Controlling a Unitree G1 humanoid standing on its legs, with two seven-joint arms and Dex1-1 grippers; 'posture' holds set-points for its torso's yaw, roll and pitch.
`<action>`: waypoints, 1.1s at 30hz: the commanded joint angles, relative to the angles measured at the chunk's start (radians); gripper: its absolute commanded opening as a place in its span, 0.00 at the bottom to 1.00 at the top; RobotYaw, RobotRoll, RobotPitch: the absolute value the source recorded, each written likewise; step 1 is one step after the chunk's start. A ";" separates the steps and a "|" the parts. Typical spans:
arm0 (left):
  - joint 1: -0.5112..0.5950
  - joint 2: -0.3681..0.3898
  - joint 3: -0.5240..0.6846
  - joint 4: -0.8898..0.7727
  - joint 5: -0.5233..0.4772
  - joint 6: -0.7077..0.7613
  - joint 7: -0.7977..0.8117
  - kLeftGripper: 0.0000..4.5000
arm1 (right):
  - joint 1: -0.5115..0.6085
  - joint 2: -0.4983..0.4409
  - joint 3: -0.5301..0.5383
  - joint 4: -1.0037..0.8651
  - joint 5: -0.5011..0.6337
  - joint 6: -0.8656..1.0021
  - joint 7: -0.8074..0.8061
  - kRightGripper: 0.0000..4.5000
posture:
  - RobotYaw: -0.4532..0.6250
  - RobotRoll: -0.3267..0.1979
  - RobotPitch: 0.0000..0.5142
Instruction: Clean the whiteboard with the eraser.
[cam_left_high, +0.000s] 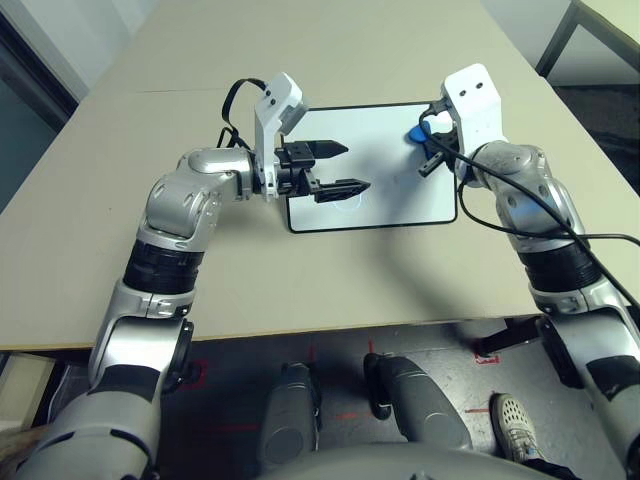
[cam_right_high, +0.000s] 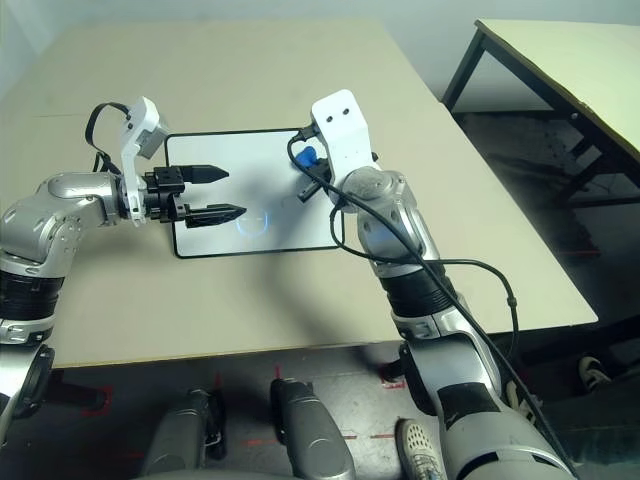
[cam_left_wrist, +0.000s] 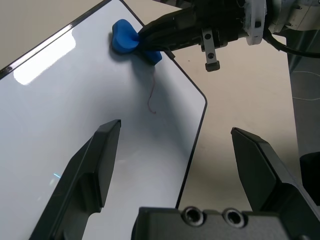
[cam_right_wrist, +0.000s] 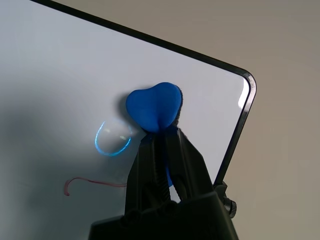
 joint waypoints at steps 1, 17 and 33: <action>0.007 0.003 -0.009 0.007 0.006 -0.011 -0.004 1.00 | 0.044 0.009 0.028 0.028 0.013 0.024 0.013 0.00 | 0.29 0.62 0.32; -0.015 0.003 -0.014 0.023 0.009 -0.014 -0.014 1.00 | 0.198 0.052 0.096 -0.083 0.030 0.126 0.033 0.00 | 0.28 0.62 0.33; -0.020 0.000 -0.018 0.016 0.008 -0.008 -0.015 1.00 | 0.214 0.111 0.126 -0.010 0.061 0.065 0.046 0.00 | 0.29 0.62 0.33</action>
